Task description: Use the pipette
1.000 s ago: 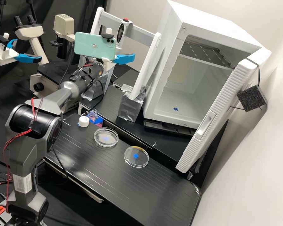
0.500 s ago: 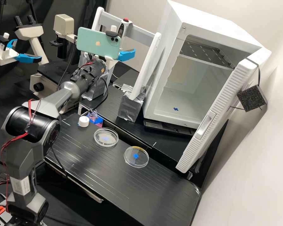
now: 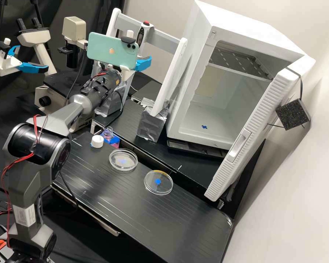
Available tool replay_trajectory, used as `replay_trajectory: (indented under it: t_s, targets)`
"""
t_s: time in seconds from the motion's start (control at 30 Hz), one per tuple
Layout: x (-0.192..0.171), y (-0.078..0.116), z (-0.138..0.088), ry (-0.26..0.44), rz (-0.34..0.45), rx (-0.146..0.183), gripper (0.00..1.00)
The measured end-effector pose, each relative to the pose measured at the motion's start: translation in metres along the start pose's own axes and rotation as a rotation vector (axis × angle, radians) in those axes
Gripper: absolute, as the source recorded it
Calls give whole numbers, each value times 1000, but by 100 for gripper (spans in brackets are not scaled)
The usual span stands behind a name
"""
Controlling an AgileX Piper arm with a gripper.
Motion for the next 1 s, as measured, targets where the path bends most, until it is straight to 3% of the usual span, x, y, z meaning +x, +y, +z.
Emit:
replay_trajectory:
  t_s: [1.0]
  targets:
    - [3, -4, 1, -8, -6, -2, 0]
